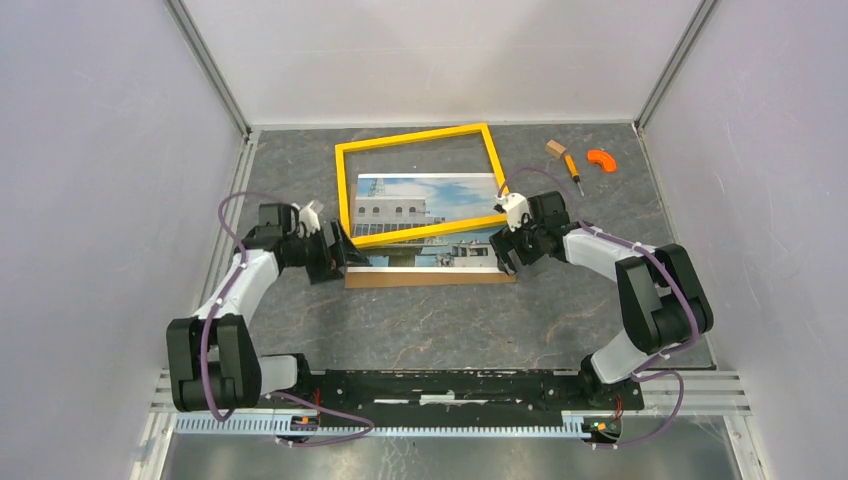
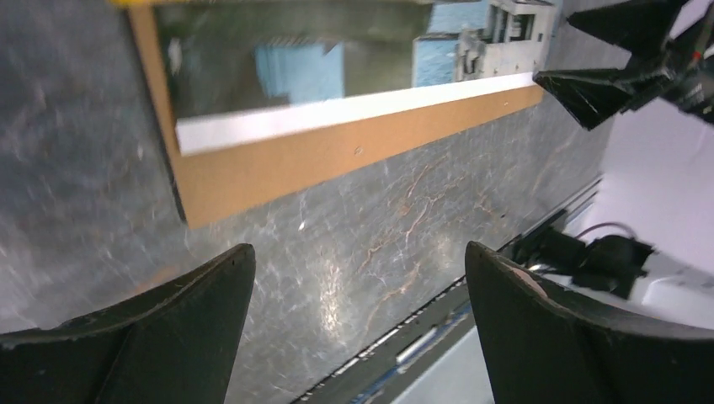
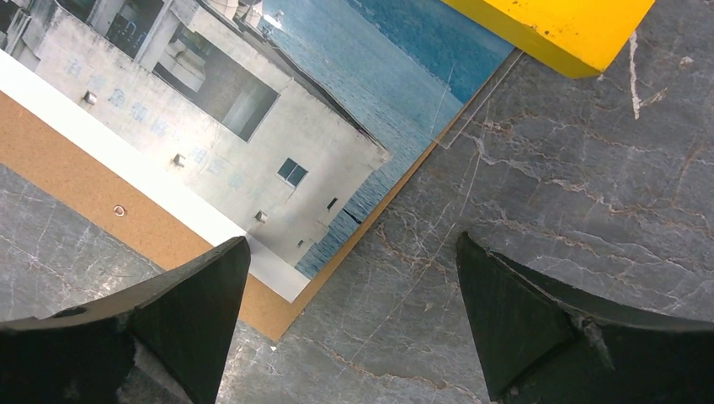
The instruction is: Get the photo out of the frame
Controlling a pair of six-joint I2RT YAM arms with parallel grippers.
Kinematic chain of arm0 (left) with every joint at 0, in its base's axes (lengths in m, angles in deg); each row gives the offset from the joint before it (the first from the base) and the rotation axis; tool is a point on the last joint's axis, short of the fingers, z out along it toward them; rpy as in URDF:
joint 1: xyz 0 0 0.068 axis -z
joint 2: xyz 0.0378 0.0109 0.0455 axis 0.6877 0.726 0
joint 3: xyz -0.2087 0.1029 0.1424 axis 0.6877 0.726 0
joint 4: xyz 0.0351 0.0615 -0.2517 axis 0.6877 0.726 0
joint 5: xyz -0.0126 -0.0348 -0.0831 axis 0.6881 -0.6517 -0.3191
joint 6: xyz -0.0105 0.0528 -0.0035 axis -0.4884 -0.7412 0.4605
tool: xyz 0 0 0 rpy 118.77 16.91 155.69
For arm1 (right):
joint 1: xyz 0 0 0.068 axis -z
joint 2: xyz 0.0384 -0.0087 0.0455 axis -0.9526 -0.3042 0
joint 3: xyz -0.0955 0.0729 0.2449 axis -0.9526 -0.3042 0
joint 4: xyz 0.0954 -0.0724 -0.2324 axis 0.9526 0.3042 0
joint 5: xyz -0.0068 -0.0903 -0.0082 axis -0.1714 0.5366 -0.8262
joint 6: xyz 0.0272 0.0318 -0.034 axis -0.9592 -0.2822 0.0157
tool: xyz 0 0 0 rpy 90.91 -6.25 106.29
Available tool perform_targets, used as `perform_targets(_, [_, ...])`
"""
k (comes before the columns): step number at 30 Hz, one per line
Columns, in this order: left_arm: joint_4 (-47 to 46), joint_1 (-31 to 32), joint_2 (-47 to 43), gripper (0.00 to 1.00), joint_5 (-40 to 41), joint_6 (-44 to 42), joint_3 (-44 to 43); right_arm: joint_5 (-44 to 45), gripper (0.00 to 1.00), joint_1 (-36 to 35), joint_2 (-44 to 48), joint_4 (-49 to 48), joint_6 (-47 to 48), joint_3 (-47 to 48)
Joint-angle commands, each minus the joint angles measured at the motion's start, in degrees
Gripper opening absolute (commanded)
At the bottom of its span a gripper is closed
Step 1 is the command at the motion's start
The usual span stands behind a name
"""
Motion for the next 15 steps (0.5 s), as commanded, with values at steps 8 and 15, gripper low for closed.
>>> perform_targets(8, [-17.45, -3.53, 1.1, 0.95, -1.22, 16.38, 9.39, -7.86, 0.98, -0.05, -2.1, 7.18, 0.76, -1.5])
perform_targets(15, [-22.37, -4.2, 6.53, 0.93, 0.64, 18.52, 8.61, -8.9, 0.97, -0.08, -1.44, 7.08, 1.04, -1.94])
